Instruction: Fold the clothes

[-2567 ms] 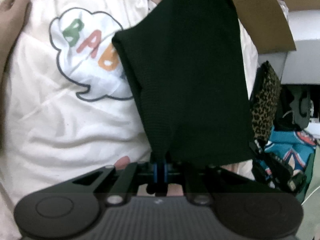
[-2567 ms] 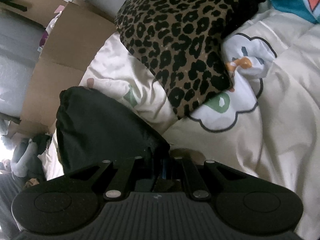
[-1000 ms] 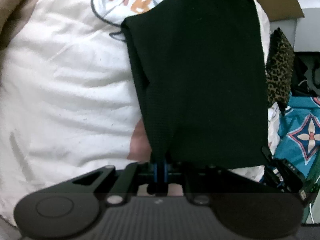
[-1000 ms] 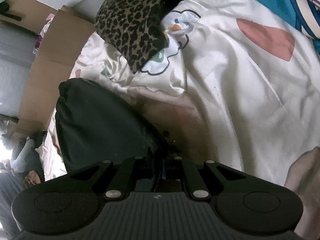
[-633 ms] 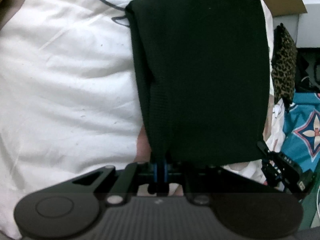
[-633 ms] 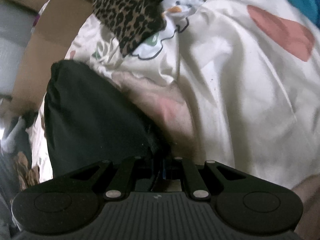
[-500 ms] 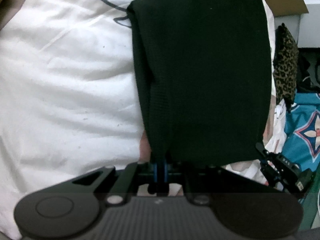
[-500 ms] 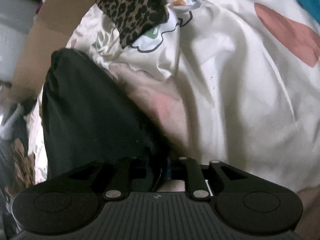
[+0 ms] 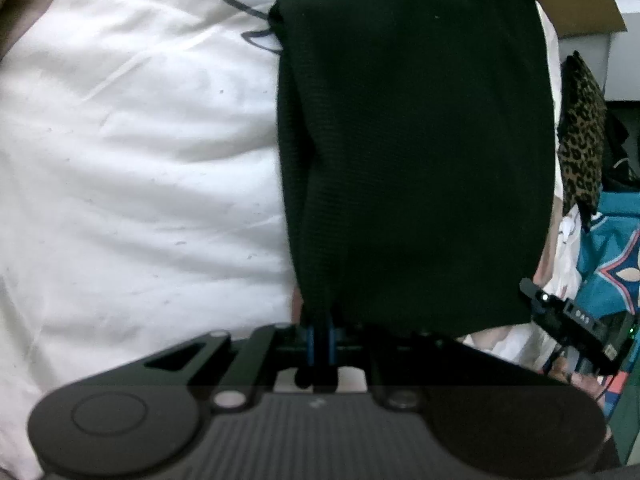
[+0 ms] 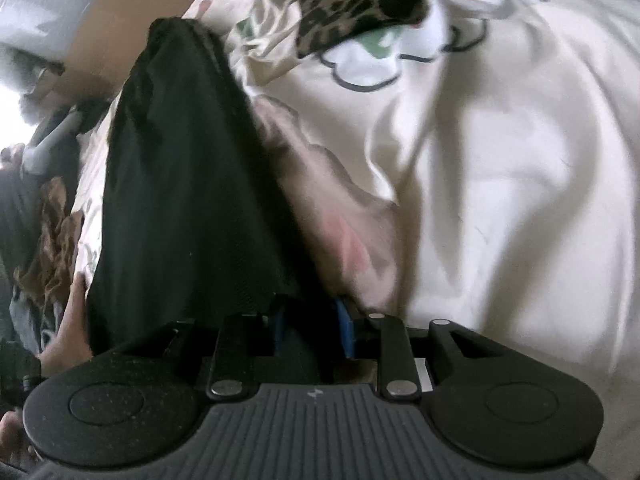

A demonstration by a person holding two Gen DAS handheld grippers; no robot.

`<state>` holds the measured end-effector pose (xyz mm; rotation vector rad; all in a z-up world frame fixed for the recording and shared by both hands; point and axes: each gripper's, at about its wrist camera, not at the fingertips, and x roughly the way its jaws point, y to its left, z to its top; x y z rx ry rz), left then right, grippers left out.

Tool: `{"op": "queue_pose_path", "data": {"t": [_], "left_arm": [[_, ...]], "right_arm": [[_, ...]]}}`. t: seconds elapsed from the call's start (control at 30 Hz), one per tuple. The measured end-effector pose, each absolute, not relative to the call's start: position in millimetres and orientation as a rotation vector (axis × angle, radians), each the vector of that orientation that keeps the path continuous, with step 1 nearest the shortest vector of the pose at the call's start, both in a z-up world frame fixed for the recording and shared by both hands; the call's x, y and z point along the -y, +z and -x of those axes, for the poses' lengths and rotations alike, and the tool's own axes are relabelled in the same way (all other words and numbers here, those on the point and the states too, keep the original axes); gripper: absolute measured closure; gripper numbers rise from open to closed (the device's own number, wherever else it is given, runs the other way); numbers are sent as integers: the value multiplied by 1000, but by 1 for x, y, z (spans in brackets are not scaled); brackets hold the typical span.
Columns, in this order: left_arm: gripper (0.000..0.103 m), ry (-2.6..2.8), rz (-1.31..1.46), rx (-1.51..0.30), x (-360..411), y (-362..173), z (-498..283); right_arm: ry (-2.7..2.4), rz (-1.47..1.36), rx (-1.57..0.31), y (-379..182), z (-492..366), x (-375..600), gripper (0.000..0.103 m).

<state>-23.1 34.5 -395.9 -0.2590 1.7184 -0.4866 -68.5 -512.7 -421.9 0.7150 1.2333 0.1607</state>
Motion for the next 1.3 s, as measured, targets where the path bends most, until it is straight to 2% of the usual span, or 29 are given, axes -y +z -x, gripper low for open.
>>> {"op": "queue_pose_path", "data": {"t": [0.27, 0.33, 0.37, 0.53, 0.67, 0.7, 0.77, 1.0, 1.3], "left_arm": [[96, -475, 256, -1725, -24, -396, 17], [96, -475, 256, -1728, -21, -395, 15], [96, -474, 258, -1729, -20, -395, 14], [96, -473, 270, -1730, -15, -394, 9], [96, -468, 273, -1737, -9, -392, 5], [96, -456, 283, -1749, -9, -391, 3], [96, -441, 290, -1767, -7, -387, -2], [96, -459, 257, -1770, 4, -356, -15], [97, -473, 263, -1729, 13, -291, -31]], "right_arm": [[275, -705, -1269, -429, 50, 506, 71], [288, -730, -1284, -431, 48, 506, 80], [295, -761, -1288, -433, 49, 508, 81], [322, -789, -1307, -440, 46, 507, 78], [327, -771, -1317, -441, 41, 503, 81], [330, -764, -1319, -439, 41, 502, 94], [340, -754, -1320, -435, 42, 500, 98], [366, -722, -1289, -410, 49, 496, 100], [399, -697, -1264, -361, 54, 498, 100]]}}
